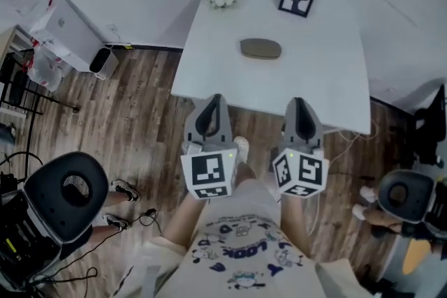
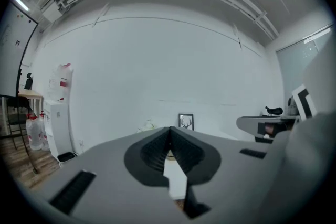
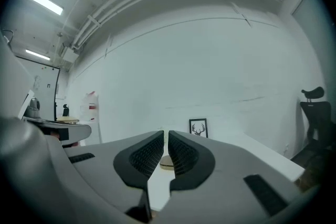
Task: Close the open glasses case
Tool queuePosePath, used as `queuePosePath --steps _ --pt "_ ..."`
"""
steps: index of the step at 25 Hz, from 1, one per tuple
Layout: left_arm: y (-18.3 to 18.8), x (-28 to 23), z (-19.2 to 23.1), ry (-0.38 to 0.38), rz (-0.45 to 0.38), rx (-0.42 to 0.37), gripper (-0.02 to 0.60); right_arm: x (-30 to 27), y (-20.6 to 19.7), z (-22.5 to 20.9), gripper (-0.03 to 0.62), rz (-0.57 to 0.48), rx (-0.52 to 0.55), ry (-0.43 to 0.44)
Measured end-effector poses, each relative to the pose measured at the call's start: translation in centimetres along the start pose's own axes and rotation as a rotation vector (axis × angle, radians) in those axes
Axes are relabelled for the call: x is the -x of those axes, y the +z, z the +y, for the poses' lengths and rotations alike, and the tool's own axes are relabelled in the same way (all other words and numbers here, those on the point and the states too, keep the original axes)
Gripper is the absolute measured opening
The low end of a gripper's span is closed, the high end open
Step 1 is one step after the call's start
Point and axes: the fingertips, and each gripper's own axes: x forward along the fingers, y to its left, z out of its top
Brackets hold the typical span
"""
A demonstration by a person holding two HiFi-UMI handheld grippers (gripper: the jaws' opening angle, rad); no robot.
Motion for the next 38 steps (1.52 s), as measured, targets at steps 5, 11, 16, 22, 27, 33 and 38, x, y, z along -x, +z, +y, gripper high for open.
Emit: queuePosePath --steps 5,11,16,22,27,33,38 --pt "1.4 -8.5 0.0 0.043 0.02 -0.017 0.002 -8.9 0.7 -3.3 0.008 0.028 0.015 0.057" --pt "1.4 -16.3 0.8 0.073 0.077 -0.027 0.002 -17.2 0.6 -5.0 0.009 0.079 0.052 0.123" --pt "-1.0 -20.7 2.6 0.073 0.174 -0.005 0.002 -22.1 -1.6 -4.6 0.086 0.168 0.1 0.209" --pt "-4.2 -24.7 4.5 0.034 0.251 -0.046 0.003 -25.8 -5.3 -2.6 0.185 0.289 0.223 0.356" --pt "-8.1 -28.2 5.6 -0.081 0.335 -0.078 0.002 -28.5 -8.5 -1.3 0.228 0.406 0.277 0.448" --pt "-13.8 -31.4 5.3 -0.347 0.461 -0.12 0.004 -30.5 -12.7 -1.0 0.268 0.575 0.425 0.618" --pt "-16.6 -33.7 5.1 -0.529 0.518 -0.151 0.076 -31.3 -15.5 -1.1 0.29 0.688 0.535 0.73"
